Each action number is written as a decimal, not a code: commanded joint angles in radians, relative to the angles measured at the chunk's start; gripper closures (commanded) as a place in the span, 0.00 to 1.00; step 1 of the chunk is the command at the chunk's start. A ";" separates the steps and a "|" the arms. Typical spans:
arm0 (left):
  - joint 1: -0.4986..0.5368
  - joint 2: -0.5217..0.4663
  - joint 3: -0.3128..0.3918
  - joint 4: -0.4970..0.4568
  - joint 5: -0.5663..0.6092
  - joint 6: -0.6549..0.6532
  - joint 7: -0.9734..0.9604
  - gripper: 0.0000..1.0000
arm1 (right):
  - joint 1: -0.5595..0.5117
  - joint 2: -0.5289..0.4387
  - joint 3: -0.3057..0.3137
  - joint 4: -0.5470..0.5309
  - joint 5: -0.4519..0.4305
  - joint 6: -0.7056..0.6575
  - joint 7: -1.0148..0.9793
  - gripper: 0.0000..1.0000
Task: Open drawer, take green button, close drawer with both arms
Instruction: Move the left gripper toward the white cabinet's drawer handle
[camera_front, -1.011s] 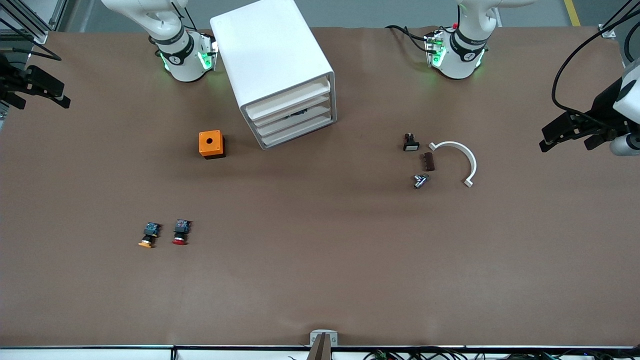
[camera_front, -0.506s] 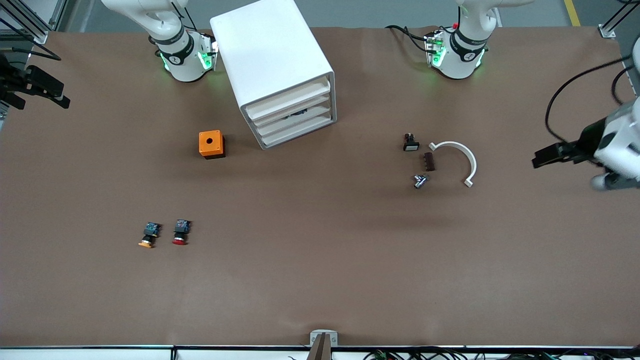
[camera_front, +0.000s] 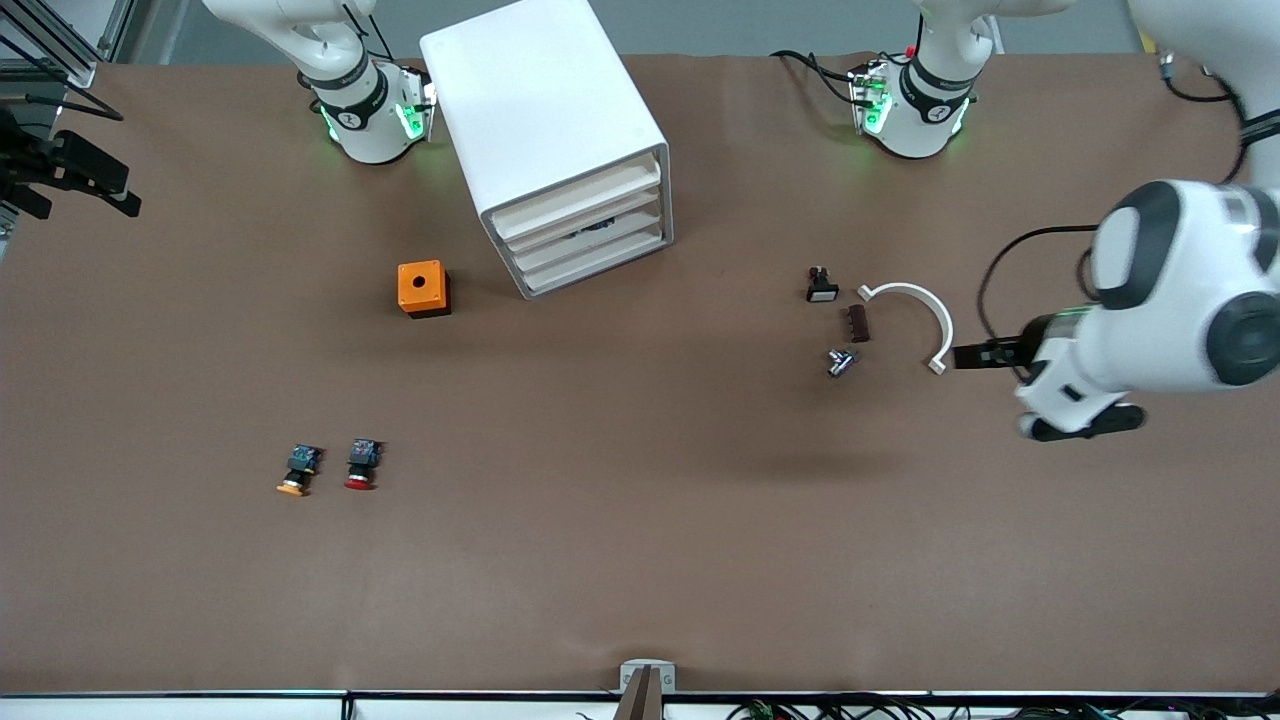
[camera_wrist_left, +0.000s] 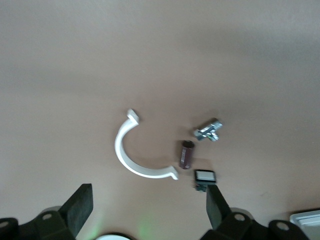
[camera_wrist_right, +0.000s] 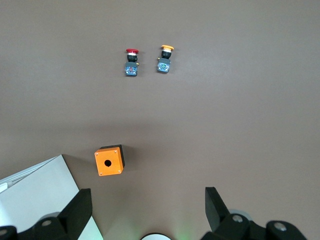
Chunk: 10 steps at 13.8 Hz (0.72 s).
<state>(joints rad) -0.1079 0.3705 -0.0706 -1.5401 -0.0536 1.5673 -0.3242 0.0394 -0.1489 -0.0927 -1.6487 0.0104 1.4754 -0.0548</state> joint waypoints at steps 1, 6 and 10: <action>-0.070 0.031 0.002 0.049 -0.102 -0.046 -0.160 0.00 | -0.003 -0.029 0.004 -0.023 -0.001 0.006 -0.011 0.00; -0.186 0.162 0.002 0.120 -0.340 -0.056 -0.468 0.00 | -0.001 -0.027 0.004 -0.023 -0.001 0.006 -0.011 0.00; -0.245 0.248 -0.003 0.126 -0.540 -0.056 -0.968 0.00 | -0.003 -0.027 0.004 -0.023 -0.001 0.006 -0.011 0.00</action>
<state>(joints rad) -0.3397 0.5721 -0.0765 -1.4590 -0.5273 1.5405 -1.0863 0.0394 -0.1494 -0.0917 -1.6487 0.0104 1.4754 -0.0550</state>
